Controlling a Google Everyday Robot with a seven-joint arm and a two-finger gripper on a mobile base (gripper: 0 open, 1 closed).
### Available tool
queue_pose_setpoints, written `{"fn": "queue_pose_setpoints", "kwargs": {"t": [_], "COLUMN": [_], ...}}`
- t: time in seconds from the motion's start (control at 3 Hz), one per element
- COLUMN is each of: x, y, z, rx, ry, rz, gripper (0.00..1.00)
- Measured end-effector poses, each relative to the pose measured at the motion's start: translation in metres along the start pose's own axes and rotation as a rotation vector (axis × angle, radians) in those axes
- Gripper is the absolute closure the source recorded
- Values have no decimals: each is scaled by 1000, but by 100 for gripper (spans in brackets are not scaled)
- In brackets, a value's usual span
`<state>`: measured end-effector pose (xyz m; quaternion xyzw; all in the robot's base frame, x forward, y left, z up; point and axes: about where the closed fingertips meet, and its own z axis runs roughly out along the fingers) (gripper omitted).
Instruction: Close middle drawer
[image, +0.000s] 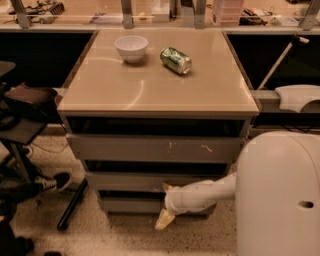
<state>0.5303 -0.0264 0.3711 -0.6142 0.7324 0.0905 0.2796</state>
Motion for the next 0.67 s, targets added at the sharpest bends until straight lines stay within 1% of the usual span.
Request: {"fn": "queue_pose_setpoints", "kwargs": {"t": [0.33, 0.67], "x": [-5, -5], "y": [-4, -4], "z": [5, 5], "rx": [1, 1], "ry": [1, 1], "rz": [-4, -4], "gripper": [0, 0]}}
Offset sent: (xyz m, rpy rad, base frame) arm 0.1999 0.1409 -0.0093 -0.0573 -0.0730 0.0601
